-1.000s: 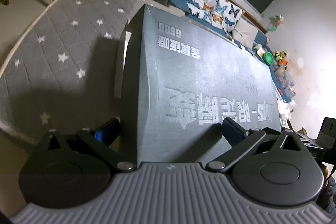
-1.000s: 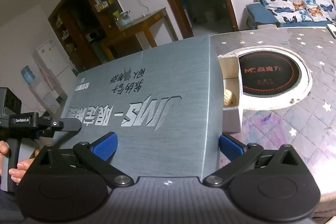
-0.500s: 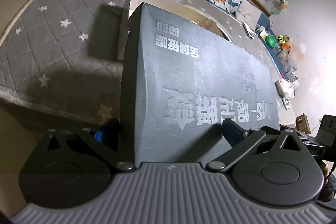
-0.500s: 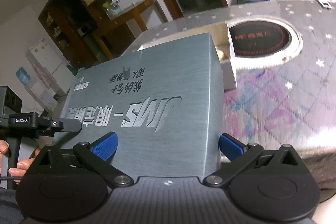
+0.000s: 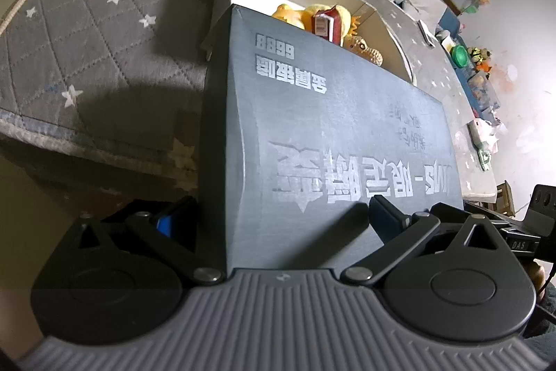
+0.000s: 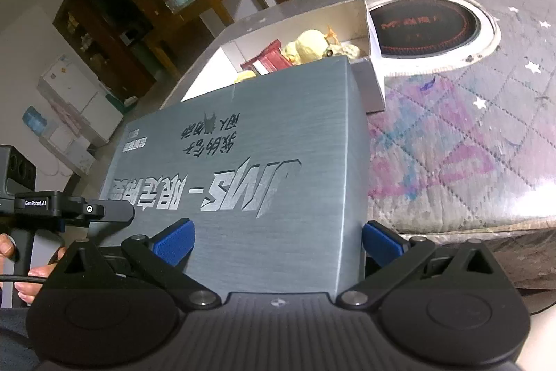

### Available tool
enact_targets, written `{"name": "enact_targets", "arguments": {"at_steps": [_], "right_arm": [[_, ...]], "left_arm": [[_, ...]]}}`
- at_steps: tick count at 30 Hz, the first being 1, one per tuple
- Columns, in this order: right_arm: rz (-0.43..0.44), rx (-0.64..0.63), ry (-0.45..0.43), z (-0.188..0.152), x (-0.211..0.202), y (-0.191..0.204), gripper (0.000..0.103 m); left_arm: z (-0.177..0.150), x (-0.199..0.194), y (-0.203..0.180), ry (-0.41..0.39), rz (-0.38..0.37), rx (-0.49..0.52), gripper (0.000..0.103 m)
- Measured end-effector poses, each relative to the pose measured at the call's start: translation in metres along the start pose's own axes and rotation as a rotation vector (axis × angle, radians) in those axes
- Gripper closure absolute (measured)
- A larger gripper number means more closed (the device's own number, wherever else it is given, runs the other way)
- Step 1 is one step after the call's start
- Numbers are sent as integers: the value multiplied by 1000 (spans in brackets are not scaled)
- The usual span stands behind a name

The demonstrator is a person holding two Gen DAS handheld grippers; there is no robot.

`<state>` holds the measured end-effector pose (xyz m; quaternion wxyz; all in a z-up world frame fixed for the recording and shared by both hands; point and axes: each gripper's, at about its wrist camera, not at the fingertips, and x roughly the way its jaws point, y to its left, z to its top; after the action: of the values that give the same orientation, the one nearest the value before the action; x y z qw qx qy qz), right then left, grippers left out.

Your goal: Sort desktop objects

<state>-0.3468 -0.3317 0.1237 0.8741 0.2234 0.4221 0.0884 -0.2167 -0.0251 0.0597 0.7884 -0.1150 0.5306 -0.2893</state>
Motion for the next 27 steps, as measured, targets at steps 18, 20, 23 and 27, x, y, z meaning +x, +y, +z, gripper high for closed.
{"name": "enact_targets", "arguments": {"at_steps": [18,20,23,27], "right_arm": [[-9,33,45,11,21,-14,0],[-9,34,48,11,23,-15,0],[-10,33,47,13,24,-16,0],[-15,31,46,15,24,-18,0]], "left_arm": [[15,21,8,61,6,-57,0],[15,23,9,69,6,-63,0],[16,26,10,75,6,-68,0],[15,30,26,77,1,-69,0]]}}
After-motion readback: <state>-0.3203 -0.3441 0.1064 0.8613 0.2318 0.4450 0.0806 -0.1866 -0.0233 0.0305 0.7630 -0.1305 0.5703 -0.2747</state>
